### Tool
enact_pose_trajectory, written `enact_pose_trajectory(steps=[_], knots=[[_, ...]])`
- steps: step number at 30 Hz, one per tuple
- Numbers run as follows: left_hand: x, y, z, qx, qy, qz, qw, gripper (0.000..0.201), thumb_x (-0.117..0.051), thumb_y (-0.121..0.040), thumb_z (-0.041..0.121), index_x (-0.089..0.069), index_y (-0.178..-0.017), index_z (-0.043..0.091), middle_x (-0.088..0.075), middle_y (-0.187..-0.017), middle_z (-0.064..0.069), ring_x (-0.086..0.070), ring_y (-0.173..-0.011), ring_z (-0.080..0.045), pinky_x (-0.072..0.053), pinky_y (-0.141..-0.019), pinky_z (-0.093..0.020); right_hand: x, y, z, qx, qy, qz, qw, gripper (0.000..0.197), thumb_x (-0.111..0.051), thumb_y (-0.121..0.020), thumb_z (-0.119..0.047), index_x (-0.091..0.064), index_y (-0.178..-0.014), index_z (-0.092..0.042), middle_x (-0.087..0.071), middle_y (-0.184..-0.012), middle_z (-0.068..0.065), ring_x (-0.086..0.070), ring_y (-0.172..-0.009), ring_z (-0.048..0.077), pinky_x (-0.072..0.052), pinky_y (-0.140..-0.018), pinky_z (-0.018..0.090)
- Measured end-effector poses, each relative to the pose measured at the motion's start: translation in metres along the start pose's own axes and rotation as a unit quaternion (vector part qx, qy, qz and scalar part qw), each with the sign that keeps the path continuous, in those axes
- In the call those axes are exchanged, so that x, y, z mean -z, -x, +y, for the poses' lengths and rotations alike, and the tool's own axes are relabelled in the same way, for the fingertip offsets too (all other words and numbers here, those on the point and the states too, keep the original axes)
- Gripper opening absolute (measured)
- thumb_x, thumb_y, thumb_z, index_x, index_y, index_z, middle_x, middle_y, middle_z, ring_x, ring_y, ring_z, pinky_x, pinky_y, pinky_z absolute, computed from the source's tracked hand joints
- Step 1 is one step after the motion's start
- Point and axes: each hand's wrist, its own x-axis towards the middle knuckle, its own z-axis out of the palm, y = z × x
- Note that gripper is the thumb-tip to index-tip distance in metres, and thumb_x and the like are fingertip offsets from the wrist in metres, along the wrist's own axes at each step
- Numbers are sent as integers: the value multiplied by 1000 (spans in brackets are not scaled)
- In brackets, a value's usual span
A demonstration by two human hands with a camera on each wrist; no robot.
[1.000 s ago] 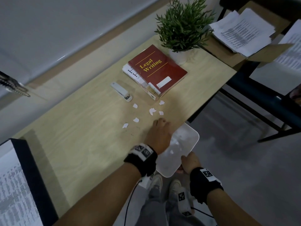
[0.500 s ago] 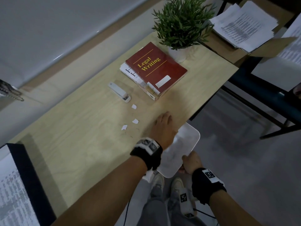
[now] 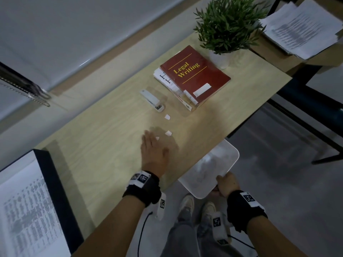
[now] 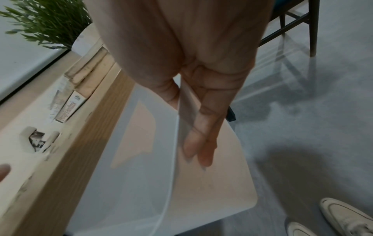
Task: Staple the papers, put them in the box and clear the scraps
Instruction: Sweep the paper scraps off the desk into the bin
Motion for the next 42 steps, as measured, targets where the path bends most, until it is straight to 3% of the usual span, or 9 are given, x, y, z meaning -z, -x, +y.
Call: enact_pose_trajectory(steps=[6, 9, 13, 18, 23, 29, 32, 36, 42], knots=[[-12, -7, 8, 66, 37, -61, 995, 96, -33, -90, 61, 9, -149, -1, 16, -159, -20, 18, -146, -38, 6, -120, -50, 1, 11, -1, -36, -74, -32, 996, 24, -44, -89, -5, -54, -108, 6, -64, -102, 29, -66, -88, 48, -59, -61, 56], [-24, 2, 26, 3, 7, -86, 996, 99, -20, -83, 65, 10, -148, -3, 15, -159, -22, 16, -145, -41, 7, -119, -51, 2, 16, 1, -41, -109, -43, 992, 24, -41, -91, 0, -53, -111, 7, -62, -107, 30, -65, -89, 47, -59, -47, 47], [-45, 29, 45, -103, -21, -109, 988, 103, -4, -79, 73, 3, -149, -3, 10, -159, -23, 11, -146, -42, 3, -118, -51, 1, 20, 3, -46, -130, -51, 989, 23, -40, -91, 0, -52, -110, 3, -61, -108, 30, -65, -93, 49, -59, -58, 53], [-74, 62, 69, -196, -33, -157, 967, 100, 7, -85, 65, -24, -143, -12, -23, -153, -31, -21, -142, -47, -23, -112, -60, 5, 26, 4, -45, -149, -42, 987, 16, -38, -93, 3, -54, -91, -3, -64, -90, 26, -65, -71, 38, -57, -45, 39], [-66, 68, 83, -279, 18, -199, 939, 101, -2, -79, 65, -5, -148, -8, 4, -158, -26, 12, -146, -34, 1, -122, -44, 6, 26, 8, -31, -155, -51, 986, 21, -41, -88, 9, -57, -78, 0, -62, -68, 21, -61, -48, 27, -54, -41, 32], [-24, -20, 42, -158, 8, -81, 984, 78, -19, -94, 47, 4, -149, -3, 12, -159, -20, 16, -147, -32, 2, -122, -45, 4, 28, 6, -38, -172, -60, 982, 20, -33, -92, 6, -49, -100, -4, -58, -79, 18, -60, -64, 31, -57, -39, 37], [2, -61, 29, -102, -23, -99, 990, 73, -30, -101, 37, 9, -148, -3, 16, -159, -18, 15, -148, -31, 2, -123, -41, 1, 32, 5, -39, -175, -62, 982, 22, -33, -92, 7, -51, -90, -6, -56, -75, 17, -58, -61, 30, -56, -38, 36], [10, -83, 26, -128, -74, -121, 982, 74, -30, -101, 40, 7, -149, -2, 12, -160, -20, 11, -148, -30, -1, -123, -40, -3, 33, 7, -47, -161, -62, 984, 26, -34, -91, 7, -51, -79, -10, -54, -68, 16, -57, -58, 29, -57, -40, 38], [-13, -53, 39, -155, -117, -133, 972, 80, -29, -99, 46, 10, -148, -2, 19, -158, -20, 16, -147, -33, 6, -120, -43, -1, 38, 4, -49, -133, -58, 988, 17, -38, -91, 4, -52, -97, -3, -61, -84, 20, -63, -80, 41, -60, -49, 43]])
